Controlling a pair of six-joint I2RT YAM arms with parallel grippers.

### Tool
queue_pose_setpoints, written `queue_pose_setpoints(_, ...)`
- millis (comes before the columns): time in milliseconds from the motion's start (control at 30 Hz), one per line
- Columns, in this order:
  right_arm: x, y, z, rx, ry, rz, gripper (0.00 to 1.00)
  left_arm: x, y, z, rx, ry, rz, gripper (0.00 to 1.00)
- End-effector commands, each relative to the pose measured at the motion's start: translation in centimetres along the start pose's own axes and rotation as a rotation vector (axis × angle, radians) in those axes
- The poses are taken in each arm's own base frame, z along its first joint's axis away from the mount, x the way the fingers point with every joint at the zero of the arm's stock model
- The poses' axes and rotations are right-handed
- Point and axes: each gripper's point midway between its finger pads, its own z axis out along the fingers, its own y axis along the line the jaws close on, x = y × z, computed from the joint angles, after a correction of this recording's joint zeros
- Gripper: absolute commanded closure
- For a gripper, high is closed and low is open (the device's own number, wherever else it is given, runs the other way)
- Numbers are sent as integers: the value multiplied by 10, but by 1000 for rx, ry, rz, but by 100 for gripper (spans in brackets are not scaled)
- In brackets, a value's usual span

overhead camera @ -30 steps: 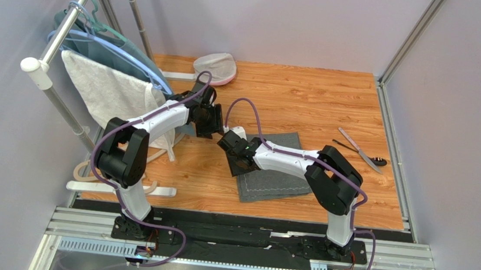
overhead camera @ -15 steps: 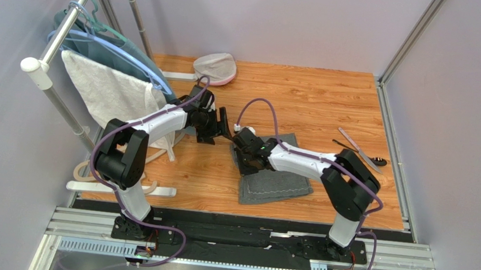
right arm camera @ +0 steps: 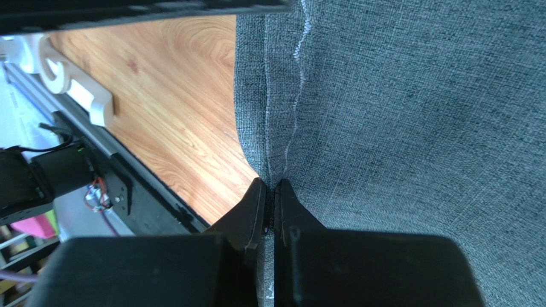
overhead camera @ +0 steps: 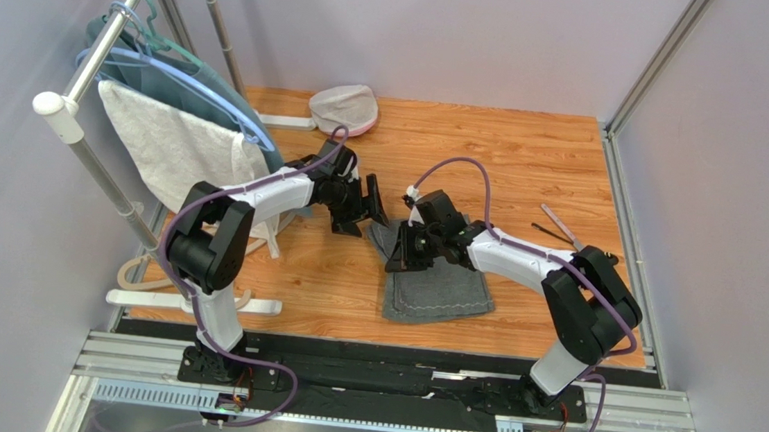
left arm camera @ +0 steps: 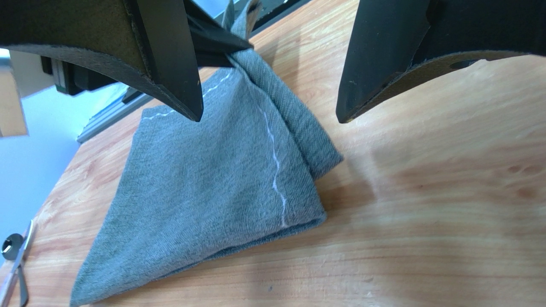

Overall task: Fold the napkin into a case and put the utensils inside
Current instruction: Pick up the lower triangle-folded napkin from the center of the board.

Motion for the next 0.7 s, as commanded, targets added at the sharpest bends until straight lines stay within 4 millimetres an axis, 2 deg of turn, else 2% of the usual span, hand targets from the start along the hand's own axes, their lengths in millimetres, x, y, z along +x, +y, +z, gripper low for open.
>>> queue_pose_setpoints(0, -21, 30, -17, -155, -64, -11, 100, -9, -14, 14, 32, 9, -16, 15)
queue_pose_setpoints(100, -22, 32, -20, -176, -72, -6, 100, -7, -9, 21, 11, 32, -45, 15)
queue_pose_setpoints(267, -24, 33, -21, -207, -71, 1, 100, -9, -5, 22, -13, 16, -58, 17)
queue_pose_setpoints(400, -19, 37, -19, -242, -55, 0, 100, -19, -9, 23, -11, -4, -46, 25)
queue_pose_setpoints(500, -15, 41, -15, -282, -29, 9, 100, -25, -12, 19, -17, -29, -31, 41)
queue_pose_setpoints(533, -12, 41, -14, -285, -16, 18, 100, -25, -10, 16, -31, -36, -19, 55)
queue_pose_setpoints(567, -18, 46, -14, -310, -36, 9, 100, -26, -7, 13, -47, -49, -15, 62)
queue_pose_setpoints(600, -15, 47, -13, -324, -22, 10, 100, -29, -4, 7, -66, -73, -9, 68)
queue_pose_setpoints(633, -15, 48, -13, -331, -21, 11, 100, -28, -1, 2, -81, -81, -1, 79)
queue_pose_setpoints(667, -16, 50, -12, -344, -23, 14, 100, -30, 1, -2, -94, -92, 4, 80)
